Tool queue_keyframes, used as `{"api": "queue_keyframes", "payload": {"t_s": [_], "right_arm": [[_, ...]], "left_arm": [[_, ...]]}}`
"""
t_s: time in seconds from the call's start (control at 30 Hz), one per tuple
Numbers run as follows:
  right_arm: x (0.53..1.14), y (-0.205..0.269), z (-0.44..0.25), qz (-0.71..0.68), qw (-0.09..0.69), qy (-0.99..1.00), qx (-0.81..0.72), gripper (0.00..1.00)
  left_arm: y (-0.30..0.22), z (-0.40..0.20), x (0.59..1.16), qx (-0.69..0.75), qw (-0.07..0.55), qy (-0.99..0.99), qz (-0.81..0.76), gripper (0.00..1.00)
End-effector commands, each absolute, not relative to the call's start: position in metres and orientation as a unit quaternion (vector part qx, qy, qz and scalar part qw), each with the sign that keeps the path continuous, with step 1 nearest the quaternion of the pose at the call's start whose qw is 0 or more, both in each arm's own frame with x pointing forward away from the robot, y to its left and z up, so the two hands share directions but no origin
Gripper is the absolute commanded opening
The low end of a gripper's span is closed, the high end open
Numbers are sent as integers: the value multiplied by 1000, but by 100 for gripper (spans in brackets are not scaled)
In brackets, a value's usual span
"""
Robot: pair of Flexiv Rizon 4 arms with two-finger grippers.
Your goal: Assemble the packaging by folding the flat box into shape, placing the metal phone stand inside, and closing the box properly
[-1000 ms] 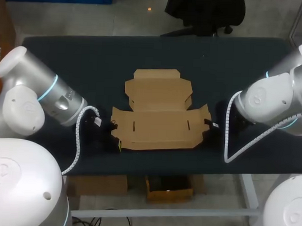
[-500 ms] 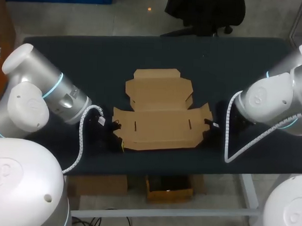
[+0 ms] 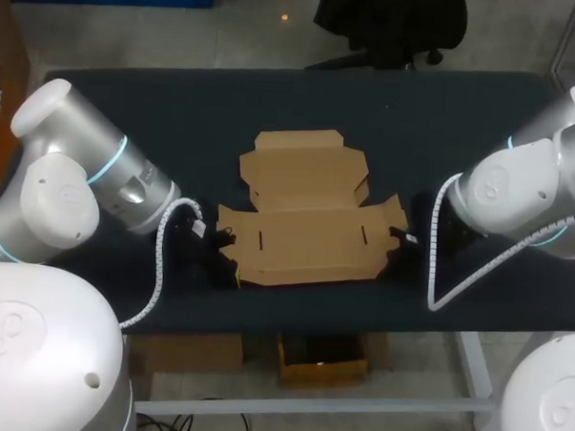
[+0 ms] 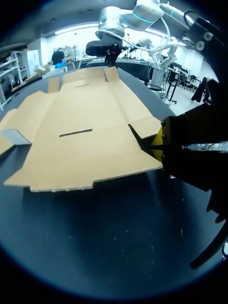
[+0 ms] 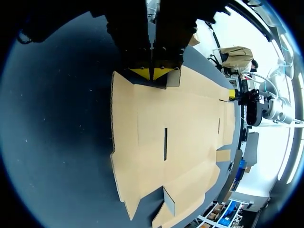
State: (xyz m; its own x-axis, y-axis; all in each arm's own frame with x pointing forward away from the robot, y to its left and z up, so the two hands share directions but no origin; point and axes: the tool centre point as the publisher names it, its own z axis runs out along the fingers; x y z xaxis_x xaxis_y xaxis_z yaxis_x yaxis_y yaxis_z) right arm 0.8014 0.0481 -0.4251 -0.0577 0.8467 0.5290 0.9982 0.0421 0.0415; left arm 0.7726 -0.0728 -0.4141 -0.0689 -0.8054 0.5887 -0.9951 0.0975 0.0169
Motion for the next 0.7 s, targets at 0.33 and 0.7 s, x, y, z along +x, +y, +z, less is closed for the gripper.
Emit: {"api": "queue_keyframes", "payload": {"t_s": [0.33,0.7], "right_arm": [[800,51,-425,-203,188,-702,-656,0],[797,52,-423,-201,186,-703,-657,0]], "left_arm": [[-66,-414,771,651,229,-695,204,0],[-57,-414,769,658,227,-688,207,0]]}}
